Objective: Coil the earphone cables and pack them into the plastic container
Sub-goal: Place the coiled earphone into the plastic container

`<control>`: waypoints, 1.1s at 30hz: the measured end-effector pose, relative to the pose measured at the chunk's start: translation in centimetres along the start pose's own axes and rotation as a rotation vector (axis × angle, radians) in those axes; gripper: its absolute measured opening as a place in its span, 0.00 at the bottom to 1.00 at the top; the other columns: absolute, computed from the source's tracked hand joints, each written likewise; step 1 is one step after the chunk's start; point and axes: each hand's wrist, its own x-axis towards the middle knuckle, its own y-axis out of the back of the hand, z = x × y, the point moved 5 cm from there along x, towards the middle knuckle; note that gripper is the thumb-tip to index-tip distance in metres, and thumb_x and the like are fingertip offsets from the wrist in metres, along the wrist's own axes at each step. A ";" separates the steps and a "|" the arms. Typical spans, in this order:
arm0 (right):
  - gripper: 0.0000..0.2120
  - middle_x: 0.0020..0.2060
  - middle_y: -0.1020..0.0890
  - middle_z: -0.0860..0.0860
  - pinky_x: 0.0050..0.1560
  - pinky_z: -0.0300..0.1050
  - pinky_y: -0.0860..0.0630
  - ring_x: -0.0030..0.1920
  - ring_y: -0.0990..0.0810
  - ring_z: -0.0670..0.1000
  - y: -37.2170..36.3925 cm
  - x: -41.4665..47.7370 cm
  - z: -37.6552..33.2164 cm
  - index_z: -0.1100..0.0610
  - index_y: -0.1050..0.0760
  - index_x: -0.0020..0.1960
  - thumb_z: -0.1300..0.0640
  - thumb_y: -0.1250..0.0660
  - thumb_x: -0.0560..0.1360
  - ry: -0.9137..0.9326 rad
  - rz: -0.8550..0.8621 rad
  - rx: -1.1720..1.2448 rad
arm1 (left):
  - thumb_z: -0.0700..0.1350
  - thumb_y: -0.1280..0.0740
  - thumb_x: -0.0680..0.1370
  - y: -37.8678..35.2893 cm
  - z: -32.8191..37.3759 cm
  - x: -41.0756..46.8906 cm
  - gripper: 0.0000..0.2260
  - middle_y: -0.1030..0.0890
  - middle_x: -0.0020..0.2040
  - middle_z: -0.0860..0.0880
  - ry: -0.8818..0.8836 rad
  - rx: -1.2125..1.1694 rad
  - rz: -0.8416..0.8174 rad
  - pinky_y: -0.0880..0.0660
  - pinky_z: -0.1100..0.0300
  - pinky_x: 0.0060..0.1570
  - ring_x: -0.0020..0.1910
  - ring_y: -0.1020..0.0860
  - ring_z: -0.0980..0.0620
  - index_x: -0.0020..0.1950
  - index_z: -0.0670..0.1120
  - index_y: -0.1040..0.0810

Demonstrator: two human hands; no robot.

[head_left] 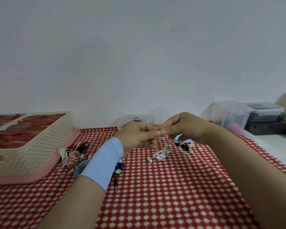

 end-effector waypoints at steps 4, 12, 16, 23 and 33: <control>0.06 0.44 0.12 0.48 0.35 0.40 0.24 0.41 0.15 0.48 1.4 -0.2 -0.1 0.52 0.13 0.50 0.52 0.25 0.75 -0.004 0.043 -0.123 | 0.39 0.28 0.76 -0.4 0.4 0.3 0.05 0.16 0.34 0.51 -0.031 0.134 0.031 0.20 0.61 0.35 0.33 0.19 0.55 0.51 0.40 0.18; 0.09 0.43 0.14 0.45 0.49 0.45 0.18 0.42 0.15 0.50 6.1 0.6 5.3 0.44 0.15 0.34 0.57 0.20 0.67 -0.284 0.203 -0.802 | 0.48 0.25 0.73 -2.5 0.5 0.5 0.07 0.14 0.47 0.51 -0.048 0.593 -0.142 0.23 0.71 0.45 0.47 0.17 0.50 0.50 0.49 0.15; 0.13 0.49 0.15 0.47 0.55 0.47 0.20 0.49 0.19 0.49 5.3 1.2 5.9 0.48 0.13 0.50 0.50 0.20 0.67 -0.322 0.191 -0.937 | 0.49 0.26 0.75 -2.9 0.4 0.3 0.08 0.15 0.49 0.57 -0.010 0.719 -0.231 0.26 0.75 0.47 0.48 0.18 0.63 0.53 0.52 0.15; 0.20 0.52 0.17 0.51 0.57 0.50 0.19 0.50 0.20 0.52 4.6 1.3 5.7 0.53 0.18 0.58 0.49 0.21 0.69 -0.353 0.213 -1.010 | 0.46 0.28 0.76 1.1 1.1 0.3 0.07 0.18 0.48 0.65 0.019 0.823 -0.085 0.33 0.77 0.47 0.48 0.23 0.70 0.52 0.57 0.15; 0.04 0.43 0.16 0.44 0.43 0.42 0.19 0.29 0.16 0.47 2.4 1.1 1.4 0.51 0.16 0.47 0.59 0.26 0.73 -0.036 0.206 -0.658 | 0.45 0.25 0.73 0.8 -2.0 0.1 0.10 0.18 0.46 0.61 0.223 1.065 -0.258 0.27 0.68 0.45 0.46 0.21 0.60 0.54 0.54 0.15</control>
